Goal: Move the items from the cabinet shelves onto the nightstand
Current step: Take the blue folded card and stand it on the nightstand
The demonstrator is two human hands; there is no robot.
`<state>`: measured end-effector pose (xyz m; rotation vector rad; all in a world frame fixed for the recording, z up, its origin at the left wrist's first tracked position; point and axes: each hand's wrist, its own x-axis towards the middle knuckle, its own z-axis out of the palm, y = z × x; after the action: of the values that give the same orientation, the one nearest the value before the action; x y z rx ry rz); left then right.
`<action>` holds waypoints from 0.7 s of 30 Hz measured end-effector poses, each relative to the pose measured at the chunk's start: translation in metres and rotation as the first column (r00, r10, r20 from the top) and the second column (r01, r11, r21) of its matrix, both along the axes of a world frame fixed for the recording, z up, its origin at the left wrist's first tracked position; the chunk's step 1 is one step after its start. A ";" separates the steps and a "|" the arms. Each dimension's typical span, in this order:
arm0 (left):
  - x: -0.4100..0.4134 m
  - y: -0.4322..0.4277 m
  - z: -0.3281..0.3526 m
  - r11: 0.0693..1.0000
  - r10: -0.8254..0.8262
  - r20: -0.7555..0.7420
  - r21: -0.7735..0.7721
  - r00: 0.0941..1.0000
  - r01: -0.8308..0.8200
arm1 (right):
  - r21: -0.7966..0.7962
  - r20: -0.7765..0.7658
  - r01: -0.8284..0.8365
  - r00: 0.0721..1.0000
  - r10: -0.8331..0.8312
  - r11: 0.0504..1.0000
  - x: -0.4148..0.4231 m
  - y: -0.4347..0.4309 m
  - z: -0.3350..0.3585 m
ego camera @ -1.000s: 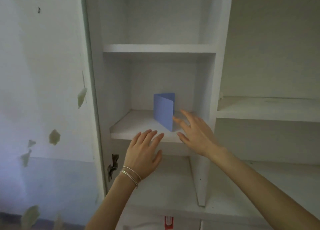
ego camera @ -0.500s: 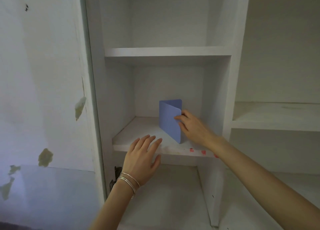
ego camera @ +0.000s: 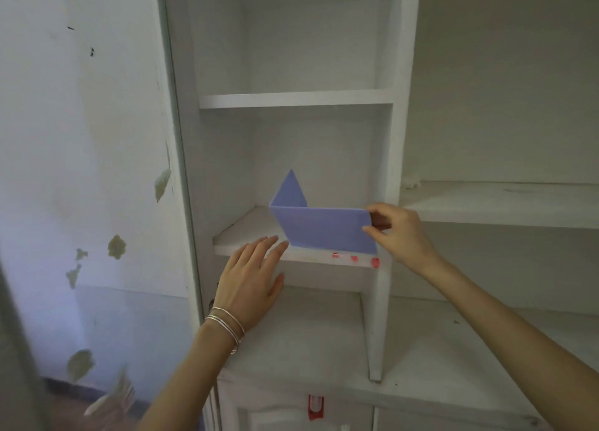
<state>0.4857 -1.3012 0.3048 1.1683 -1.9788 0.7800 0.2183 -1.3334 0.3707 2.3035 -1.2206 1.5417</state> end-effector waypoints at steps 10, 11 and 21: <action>-0.044 0.131 -0.022 0.990 0.121 -0.029 -0.070 0.992 -0.122 | -0.037 -0.185 -0.334 0.929 0.322 0.942 -0.016 0.107 -0.027; -0.049 0.147 -0.031 0.987 0.130 -0.044 -0.089 0.991 -0.133 | -0.023 -0.212 -0.365 0.911 0.353 0.931 -0.014 0.120 -0.035; -0.035 0.357 -0.104 0.860 0.505 -0.279 0.079 0.816 -0.505 | 0.438 -0.189 -0.547 0.720 0.668 0.714 0.057 0.240 -0.089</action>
<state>0.4505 -0.9443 0.2009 1.7400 -1.4331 0.8044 0.2757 -1.0930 0.2819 3.2958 -0.6936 1.0056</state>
